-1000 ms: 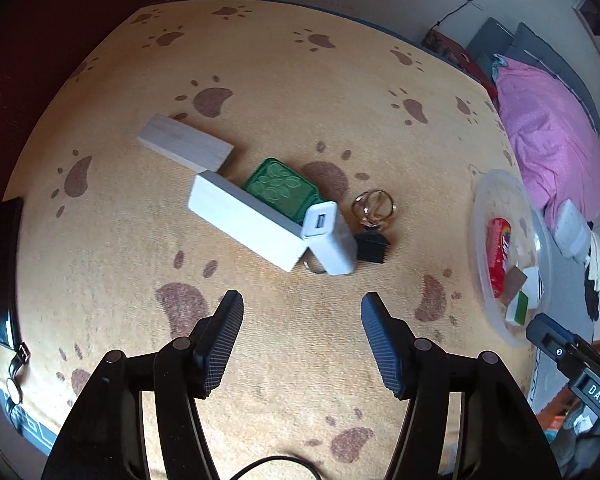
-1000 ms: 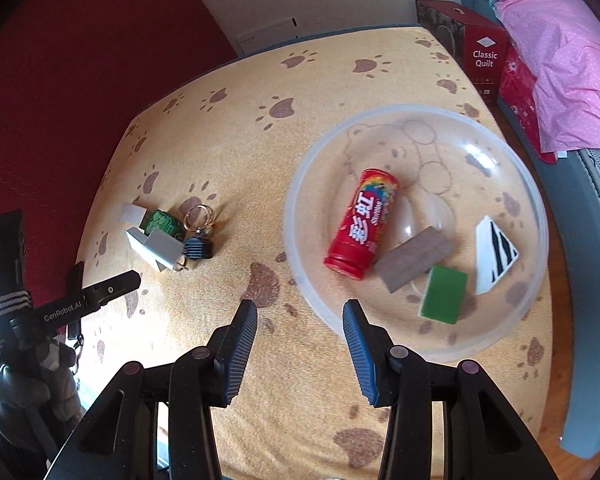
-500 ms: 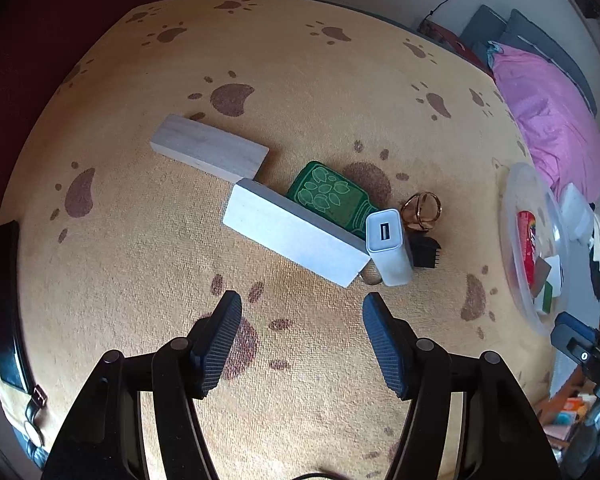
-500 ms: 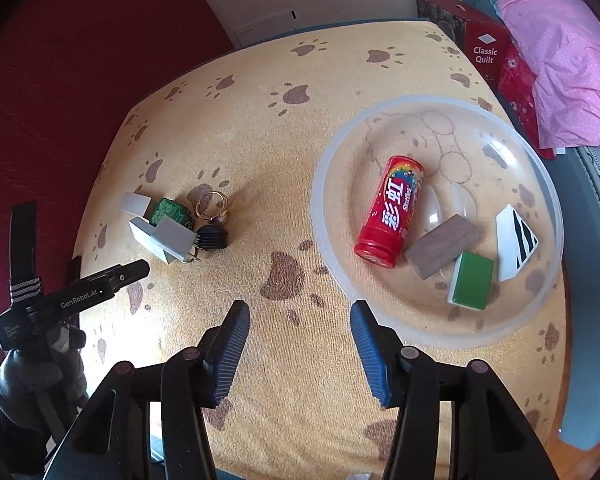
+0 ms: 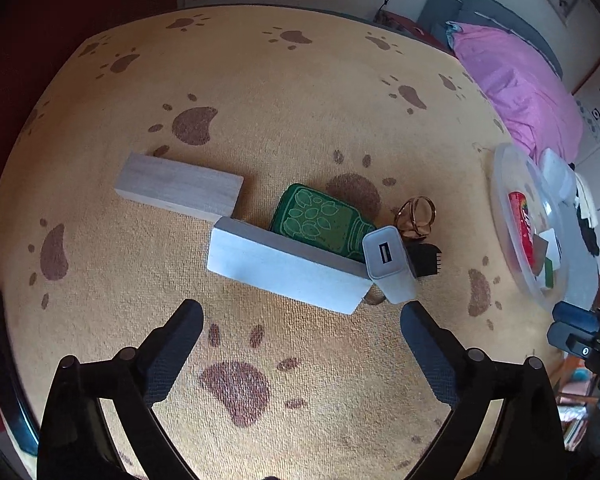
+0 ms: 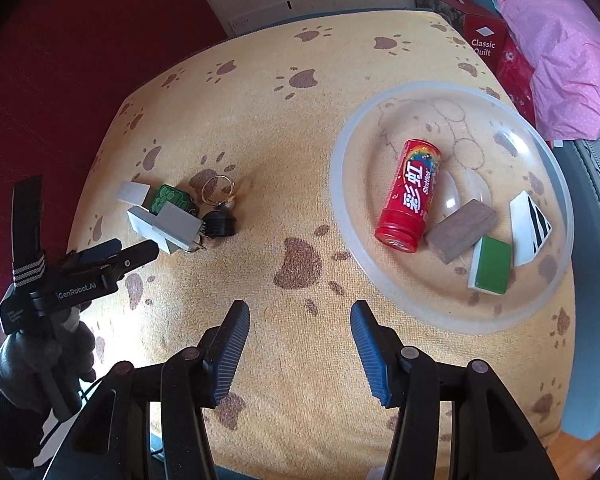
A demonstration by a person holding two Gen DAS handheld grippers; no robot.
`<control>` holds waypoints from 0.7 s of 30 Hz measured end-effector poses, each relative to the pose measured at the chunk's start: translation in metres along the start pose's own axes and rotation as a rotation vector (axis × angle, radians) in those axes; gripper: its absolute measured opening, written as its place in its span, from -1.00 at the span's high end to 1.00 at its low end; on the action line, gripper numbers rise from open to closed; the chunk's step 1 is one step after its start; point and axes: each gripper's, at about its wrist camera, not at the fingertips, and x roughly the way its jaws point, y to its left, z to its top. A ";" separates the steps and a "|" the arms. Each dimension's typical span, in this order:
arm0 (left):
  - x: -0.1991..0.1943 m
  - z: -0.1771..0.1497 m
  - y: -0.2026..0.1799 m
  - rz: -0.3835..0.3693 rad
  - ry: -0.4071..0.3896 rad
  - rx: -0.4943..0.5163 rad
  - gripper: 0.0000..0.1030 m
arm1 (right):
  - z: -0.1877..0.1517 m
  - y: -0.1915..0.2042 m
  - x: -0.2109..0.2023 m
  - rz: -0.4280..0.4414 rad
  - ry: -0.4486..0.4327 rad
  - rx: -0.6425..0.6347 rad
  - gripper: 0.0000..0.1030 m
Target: Organize rigid objects
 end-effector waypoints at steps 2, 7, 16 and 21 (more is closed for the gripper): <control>0.004 0.002 -0.001 0.008 -0.001 0.012 -0.94 | 0.000 0.003 0.001 -0.004 0.002 -0.003 -0.09; 0.019 0.005 0.001 0.042 0.023 0.044 -0.94 | -0.001 0.008 0.004 -0.015 0.008 -0.007 -0.09; 0.027 0.009 0.010 0.045 0.046 0.007 -0.92 | -0.001 0.015 0.011 -0.027 0.028 -0.011 -0.09; 0.026 0.009 0.011 0.055 0.037 0.018 -0.80 | 0.001 0.023 0.019 -0.022 0.042 -0.031 -0.09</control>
